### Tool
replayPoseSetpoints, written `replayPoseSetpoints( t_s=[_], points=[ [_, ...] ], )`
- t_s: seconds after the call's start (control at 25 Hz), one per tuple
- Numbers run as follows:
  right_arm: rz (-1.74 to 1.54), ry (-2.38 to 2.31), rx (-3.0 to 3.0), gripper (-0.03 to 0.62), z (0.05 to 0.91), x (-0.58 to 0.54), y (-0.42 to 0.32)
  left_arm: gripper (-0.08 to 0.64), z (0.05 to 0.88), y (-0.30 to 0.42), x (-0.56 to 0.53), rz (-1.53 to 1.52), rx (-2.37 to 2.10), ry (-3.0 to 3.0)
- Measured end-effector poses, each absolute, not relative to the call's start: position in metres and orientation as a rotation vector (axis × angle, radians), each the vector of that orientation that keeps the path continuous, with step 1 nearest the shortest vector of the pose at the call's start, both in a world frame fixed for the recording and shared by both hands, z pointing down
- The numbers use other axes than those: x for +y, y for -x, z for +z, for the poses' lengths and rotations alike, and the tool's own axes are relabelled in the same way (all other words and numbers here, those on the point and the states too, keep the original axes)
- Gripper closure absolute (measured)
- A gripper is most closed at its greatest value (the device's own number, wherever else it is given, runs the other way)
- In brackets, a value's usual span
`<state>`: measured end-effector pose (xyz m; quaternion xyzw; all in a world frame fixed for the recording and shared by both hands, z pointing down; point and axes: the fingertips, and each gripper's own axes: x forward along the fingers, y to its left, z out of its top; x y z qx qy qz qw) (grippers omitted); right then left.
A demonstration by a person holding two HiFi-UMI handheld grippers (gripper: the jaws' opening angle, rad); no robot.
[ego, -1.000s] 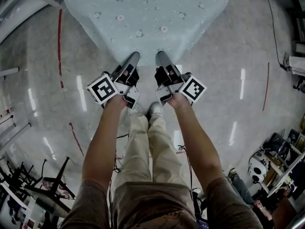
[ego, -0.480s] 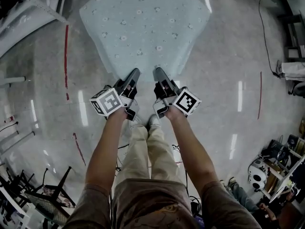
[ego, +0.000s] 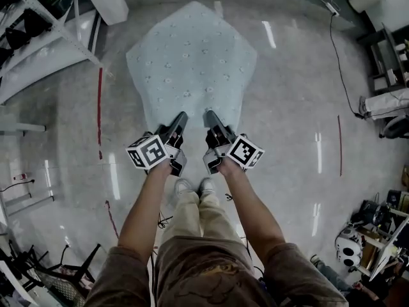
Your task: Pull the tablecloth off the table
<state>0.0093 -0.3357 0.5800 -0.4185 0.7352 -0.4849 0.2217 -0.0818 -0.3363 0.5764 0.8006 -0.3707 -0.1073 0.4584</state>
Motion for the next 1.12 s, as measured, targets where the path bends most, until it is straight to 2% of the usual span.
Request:
replayPoseSetpoints(
  t_s=[1.12],
  points=[
    [-1.036,1.153,2.239,0.581,0.419,-0.220,-0.042,0.538,0.408,0.043,-0.221,-0.239,-0.896,-2.254]
  ],
)
